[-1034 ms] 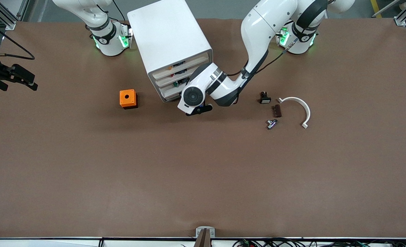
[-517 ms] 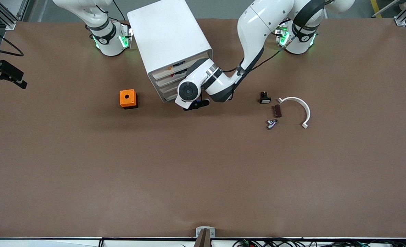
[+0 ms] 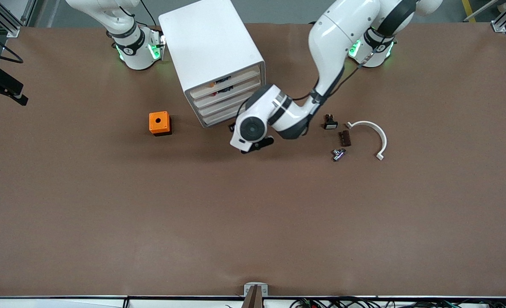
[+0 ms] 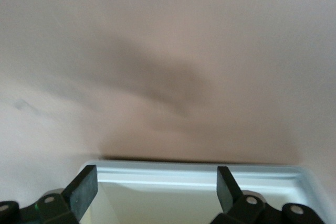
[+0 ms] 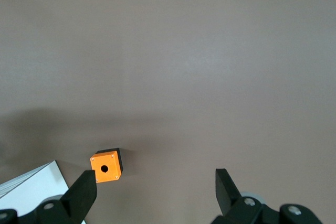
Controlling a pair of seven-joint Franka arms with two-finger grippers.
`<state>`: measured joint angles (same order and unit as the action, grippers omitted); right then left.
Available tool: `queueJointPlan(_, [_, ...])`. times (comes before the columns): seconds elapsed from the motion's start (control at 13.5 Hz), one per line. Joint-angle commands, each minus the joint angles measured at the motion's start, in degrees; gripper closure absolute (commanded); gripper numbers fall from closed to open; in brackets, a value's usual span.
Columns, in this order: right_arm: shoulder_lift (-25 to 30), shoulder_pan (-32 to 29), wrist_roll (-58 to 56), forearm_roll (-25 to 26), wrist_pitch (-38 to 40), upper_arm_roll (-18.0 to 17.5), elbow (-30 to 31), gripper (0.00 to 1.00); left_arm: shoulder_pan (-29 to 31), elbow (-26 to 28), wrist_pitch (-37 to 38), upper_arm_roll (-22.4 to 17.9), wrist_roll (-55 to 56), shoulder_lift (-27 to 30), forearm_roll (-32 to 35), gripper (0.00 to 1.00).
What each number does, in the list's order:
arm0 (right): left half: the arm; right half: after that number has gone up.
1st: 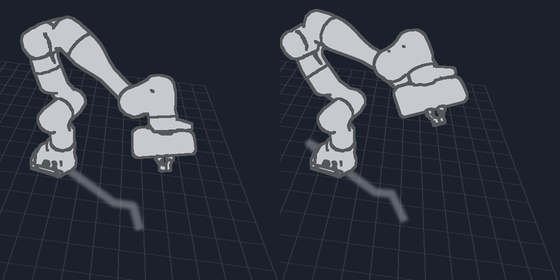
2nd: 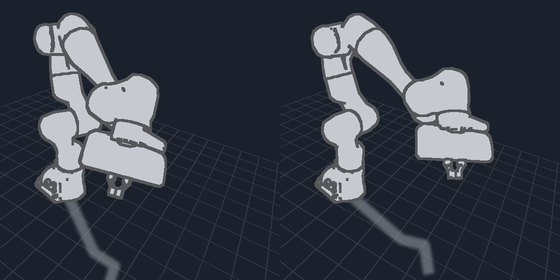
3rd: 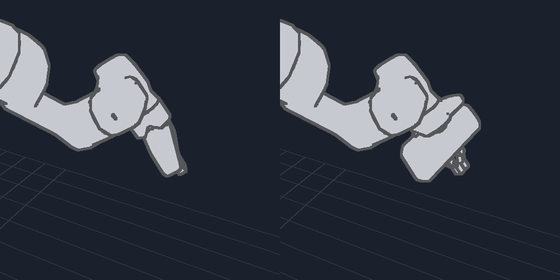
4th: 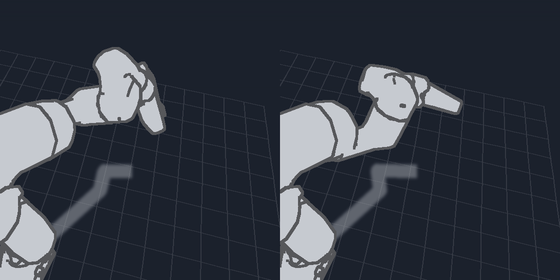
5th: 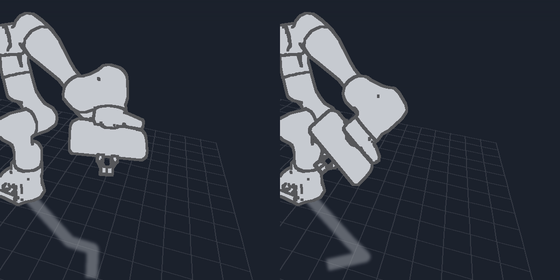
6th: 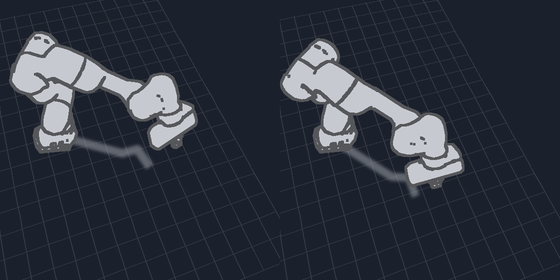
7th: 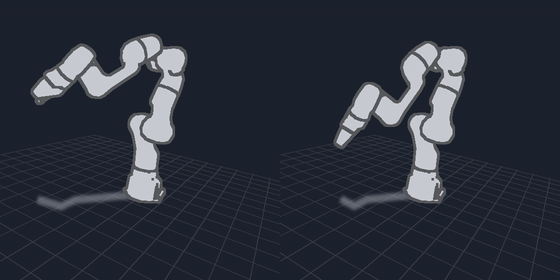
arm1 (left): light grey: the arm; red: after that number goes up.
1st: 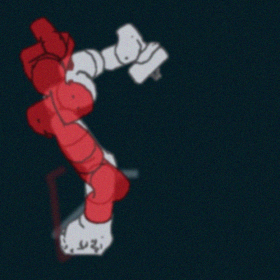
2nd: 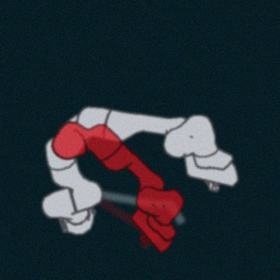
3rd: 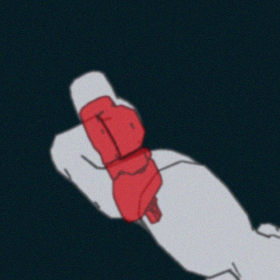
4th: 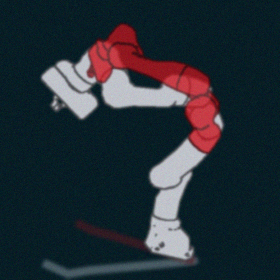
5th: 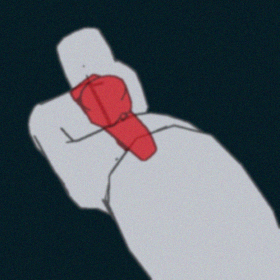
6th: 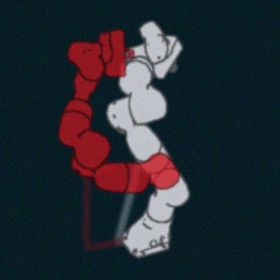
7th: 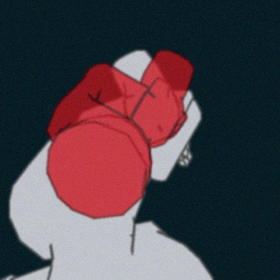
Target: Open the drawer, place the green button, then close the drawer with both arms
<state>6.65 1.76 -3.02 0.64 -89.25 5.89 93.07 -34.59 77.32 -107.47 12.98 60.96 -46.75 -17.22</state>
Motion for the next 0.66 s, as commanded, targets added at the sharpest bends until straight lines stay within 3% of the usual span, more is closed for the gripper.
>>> queueJointPlan(0.0, [-1.11, -0.36, -0.67, 0.07, 2.41, -0.53, -1.67, 0.0, 5.91, 1.43, 0.33, 0.29, -1.1, 5.78, 3.4, 0.0])
queueJointPlan(0.59, [-2.17, 0.7, -0.59, 0.06, 3.65, -0.62, -1.75, 0.0, 18.06, 1.52, 2.79, 0.21, -4.62, 17.82, 18.26, 0.0])
